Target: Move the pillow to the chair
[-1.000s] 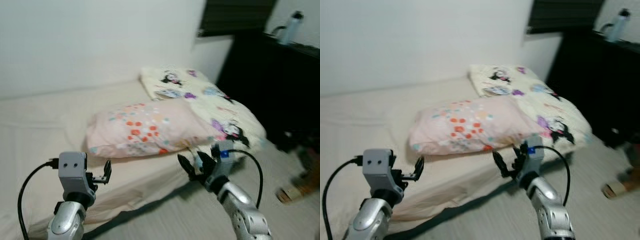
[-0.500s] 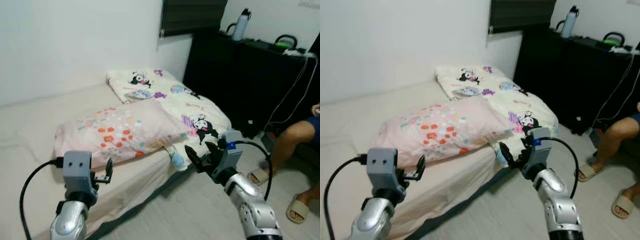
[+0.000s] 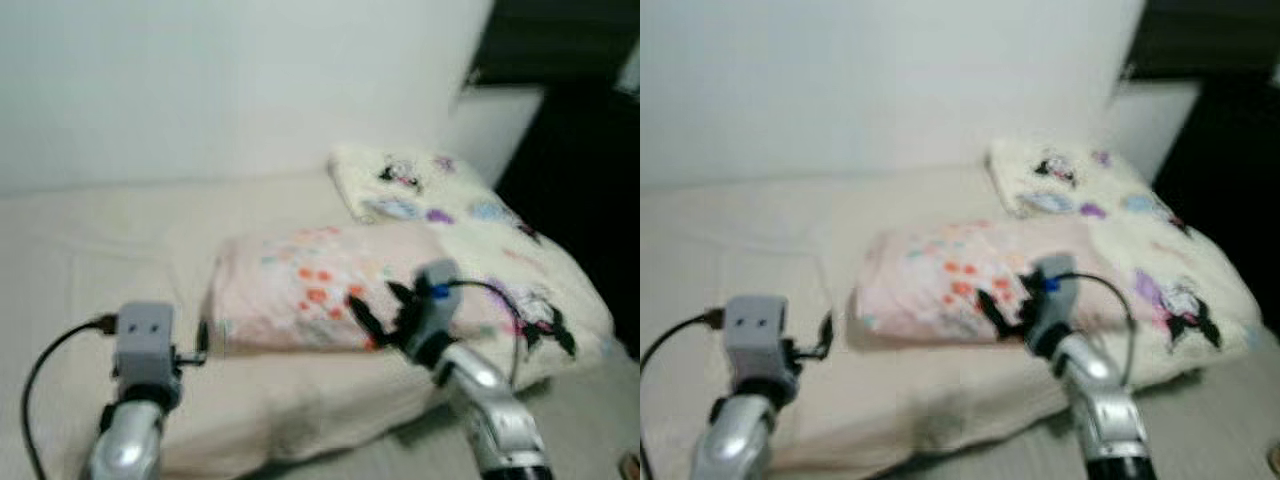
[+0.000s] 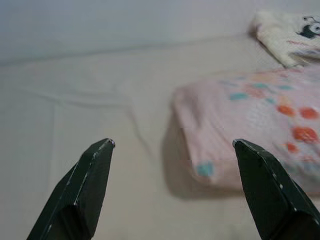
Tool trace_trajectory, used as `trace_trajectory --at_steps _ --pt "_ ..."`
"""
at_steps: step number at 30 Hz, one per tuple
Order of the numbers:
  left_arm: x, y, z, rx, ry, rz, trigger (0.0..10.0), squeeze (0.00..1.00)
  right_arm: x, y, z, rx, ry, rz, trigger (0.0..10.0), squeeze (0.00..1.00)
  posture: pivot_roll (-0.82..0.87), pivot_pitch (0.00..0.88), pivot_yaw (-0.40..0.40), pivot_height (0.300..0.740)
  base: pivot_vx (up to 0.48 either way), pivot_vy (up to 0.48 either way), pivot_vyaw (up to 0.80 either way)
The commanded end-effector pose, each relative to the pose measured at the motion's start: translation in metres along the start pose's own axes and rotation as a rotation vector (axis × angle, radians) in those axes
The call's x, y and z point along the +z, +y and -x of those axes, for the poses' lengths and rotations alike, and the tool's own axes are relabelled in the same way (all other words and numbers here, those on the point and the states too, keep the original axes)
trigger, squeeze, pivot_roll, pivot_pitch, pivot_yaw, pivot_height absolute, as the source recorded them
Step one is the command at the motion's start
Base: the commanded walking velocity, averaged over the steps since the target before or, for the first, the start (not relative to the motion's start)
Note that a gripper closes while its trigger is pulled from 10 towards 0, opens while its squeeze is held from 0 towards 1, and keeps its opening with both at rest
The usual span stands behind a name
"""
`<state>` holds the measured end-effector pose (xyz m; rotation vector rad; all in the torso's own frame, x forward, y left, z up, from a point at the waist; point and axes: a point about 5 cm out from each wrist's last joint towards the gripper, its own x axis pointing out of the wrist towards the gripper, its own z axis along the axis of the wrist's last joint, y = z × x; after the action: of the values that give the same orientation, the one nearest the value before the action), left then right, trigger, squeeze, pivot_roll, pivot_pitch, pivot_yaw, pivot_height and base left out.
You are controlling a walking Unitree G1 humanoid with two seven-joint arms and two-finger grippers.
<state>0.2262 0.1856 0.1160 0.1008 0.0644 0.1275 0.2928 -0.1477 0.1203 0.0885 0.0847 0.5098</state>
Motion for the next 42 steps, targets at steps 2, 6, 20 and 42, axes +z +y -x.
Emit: trace_trajectory --at_steps 2,6,20,42 --pt "-0.0014 -0.0075 0.0005 -0.029 0.011 0.011 10.0 0.00 -0.0029 -0.0075 0.0064 -0.029 0.020 0.000 10.0 0.00 -0.03 0.000 -0.097 0.740 0.439 0.000 0.80" --pt "-0.0030 -0.0058 0.0003 -0.023 0.026 0.030 10.0 0.00 -0.0040 -0.0079 0.0064 -0.018 0.022 -0.041 10.0 0.00 -0.03 0.000 -0.096 0.740 0.111 0.000 0.20" --pt "-0.0045 -0.0082 -0.0003 -0.056 0.040 0.019 10.0 0.00 -0.0050 -0.0083 0.0057 -0.019 0.033 -0.051 10.0 0.00 -0.03 0.000 -0.095 0.740 0.000 -0.111 0.00" --pt "-0.0064 -0.0079 -0.0002 -0.064 0.049 0.030 10.0 0.00 -0.0079 -0.0101 0.0062 -0.030 0.053 -0.069 10.0 0.00 -0.03 0.000 -0.095 0.740 0.000 -0.402 0.00"
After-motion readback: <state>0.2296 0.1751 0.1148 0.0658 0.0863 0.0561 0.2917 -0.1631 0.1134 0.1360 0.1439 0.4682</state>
